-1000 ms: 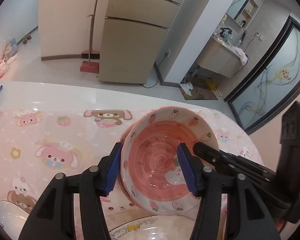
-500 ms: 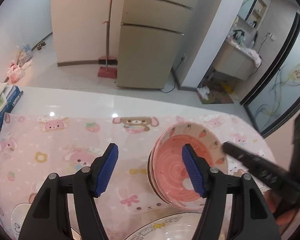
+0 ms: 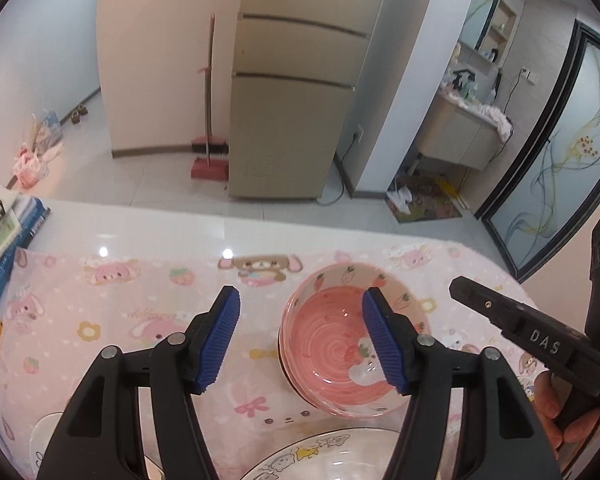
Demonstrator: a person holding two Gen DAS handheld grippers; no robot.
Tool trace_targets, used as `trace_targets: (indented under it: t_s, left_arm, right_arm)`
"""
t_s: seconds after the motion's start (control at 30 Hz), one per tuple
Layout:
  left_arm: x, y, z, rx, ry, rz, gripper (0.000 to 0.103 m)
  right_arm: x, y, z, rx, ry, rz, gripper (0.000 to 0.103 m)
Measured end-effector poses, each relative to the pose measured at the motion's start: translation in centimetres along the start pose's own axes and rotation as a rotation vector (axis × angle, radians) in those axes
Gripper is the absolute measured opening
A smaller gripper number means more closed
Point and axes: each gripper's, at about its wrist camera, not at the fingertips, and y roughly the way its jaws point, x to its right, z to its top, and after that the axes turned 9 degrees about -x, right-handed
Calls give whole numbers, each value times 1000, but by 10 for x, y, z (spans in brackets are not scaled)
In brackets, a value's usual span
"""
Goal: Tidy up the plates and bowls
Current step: 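Raise both tools away from the bowl stack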
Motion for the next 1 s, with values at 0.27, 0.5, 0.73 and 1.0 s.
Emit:
trace_targets:
  t_s: [0.27, 0.5, 0.73, 1.0]
  left_arm:
    - [4, -43, 0, 148, 7, -5, 98]
    - [3, -92, -13, 423, 56, 12, 102]
    - [5, -136, -29, 648, 81, 36, 102]
    - [21, -191, -45, 775, 101, 15, 102]
  right_arm:
    - [-18, -49, -4, 206, -40, -171, 85]
    - [-31, -91, -12, 398, -98, -239, 92]
    - [-45, -137, -29, 605, -141, -245, 103]
    - [-60, -202, -55, 727, -126, -213, 103]
